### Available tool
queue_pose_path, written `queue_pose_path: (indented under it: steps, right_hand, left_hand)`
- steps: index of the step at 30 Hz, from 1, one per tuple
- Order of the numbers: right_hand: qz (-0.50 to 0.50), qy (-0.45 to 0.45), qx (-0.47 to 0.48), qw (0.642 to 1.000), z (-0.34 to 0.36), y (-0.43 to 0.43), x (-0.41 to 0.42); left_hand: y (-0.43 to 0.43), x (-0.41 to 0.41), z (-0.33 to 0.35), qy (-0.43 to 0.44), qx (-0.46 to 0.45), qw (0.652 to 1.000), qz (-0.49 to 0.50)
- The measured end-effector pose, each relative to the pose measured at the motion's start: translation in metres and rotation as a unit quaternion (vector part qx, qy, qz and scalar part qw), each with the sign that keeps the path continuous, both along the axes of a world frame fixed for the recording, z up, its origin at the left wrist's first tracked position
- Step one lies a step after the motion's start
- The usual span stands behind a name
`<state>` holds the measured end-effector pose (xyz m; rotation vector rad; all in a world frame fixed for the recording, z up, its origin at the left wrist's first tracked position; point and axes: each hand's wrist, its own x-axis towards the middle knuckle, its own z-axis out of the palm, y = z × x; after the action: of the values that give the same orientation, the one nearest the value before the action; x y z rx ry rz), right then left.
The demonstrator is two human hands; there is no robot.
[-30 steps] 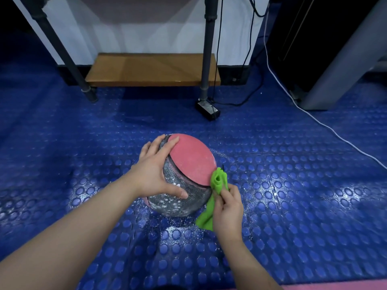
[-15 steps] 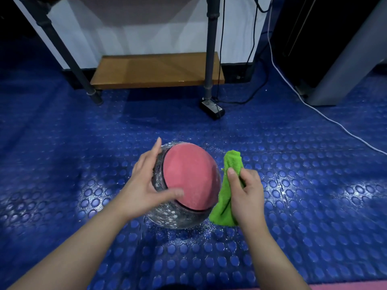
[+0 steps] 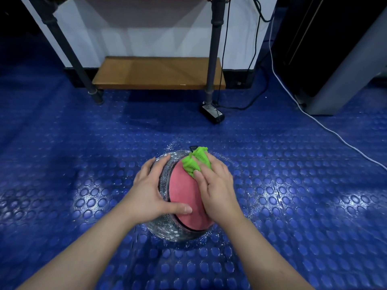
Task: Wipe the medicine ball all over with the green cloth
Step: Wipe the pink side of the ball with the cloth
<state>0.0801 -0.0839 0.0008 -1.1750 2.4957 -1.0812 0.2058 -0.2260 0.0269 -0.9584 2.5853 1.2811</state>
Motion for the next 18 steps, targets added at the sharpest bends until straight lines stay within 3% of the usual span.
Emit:
queue_pose_path:
  steps: [7, 13, 15, 18]
  right_hand:
    - [-0.074, -0.103, -0.022, 0.992, -0.003, -0.019, -0.017]
    - [-0.156, -0.267, -0.013, 0.951, -0.016, -0.017, -0.043]
    - [-0.169, -0.267, -0.012, 0.949, -0.014, -0.014, -0.035]
    - [-0.157, -0.181, -0.018, 0.971, -0.003, -0.01, -0.009]
  left_hand:
    - [-0.013, -0.007, 0.001, -0.006, 0.019, 1.0, 0.002]
    - [-0.013, 0.005, -0.004, 0.021, 0.032, 0.999, -0.009]
    - [-0.013, 0.01, -0.007, 0.029, 0.03, 0.999, -0.01]
    - [-0.015, 0.018, -0.009, 0.034, 0.028, 0.999, -0.017]
